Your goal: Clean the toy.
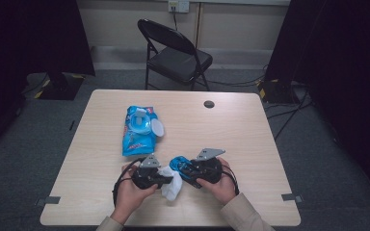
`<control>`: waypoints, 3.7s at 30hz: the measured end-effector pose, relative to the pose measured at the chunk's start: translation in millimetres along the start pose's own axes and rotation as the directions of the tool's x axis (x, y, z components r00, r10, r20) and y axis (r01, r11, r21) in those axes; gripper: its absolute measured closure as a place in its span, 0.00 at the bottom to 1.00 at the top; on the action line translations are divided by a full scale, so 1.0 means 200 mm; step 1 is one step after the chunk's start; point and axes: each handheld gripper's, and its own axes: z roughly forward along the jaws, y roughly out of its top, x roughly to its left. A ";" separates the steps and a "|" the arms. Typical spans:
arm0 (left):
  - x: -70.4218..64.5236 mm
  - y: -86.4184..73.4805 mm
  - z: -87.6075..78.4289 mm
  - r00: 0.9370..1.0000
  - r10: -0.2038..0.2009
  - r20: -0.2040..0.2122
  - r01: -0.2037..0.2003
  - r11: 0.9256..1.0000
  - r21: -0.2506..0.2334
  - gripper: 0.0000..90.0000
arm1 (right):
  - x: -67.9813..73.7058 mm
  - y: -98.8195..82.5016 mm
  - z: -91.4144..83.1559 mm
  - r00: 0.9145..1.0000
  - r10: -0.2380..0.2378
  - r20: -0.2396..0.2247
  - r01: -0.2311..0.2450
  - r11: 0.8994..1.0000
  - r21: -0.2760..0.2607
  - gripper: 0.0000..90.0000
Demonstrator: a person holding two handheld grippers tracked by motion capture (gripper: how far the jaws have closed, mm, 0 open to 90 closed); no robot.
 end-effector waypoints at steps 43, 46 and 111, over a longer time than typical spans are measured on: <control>0.09 0.00 0.14 0.995 -0.015 -0.101 0.025 0.995 0.094 0.93 | 0.00 -0.01 0.00 1.000 0.001 -0.001 -0.001 1.000 -0.008 0.53; 0.08 0.00 0.14 0.995 -0.013 -0.099 0.022 0.995 0.094 0.93 | 0.00 -0.01 0.00 1.000 0.002 -0.002 -0.002 1.000 -0.009 0.53; -0.17 0.02 0.29 0.999 0.037 0.036 -0.039 0.997 0.072 0.93 | 0.00 -0.01 0.00 1.000 0.002 0.002 -0.002 1.000 -0.010 0.53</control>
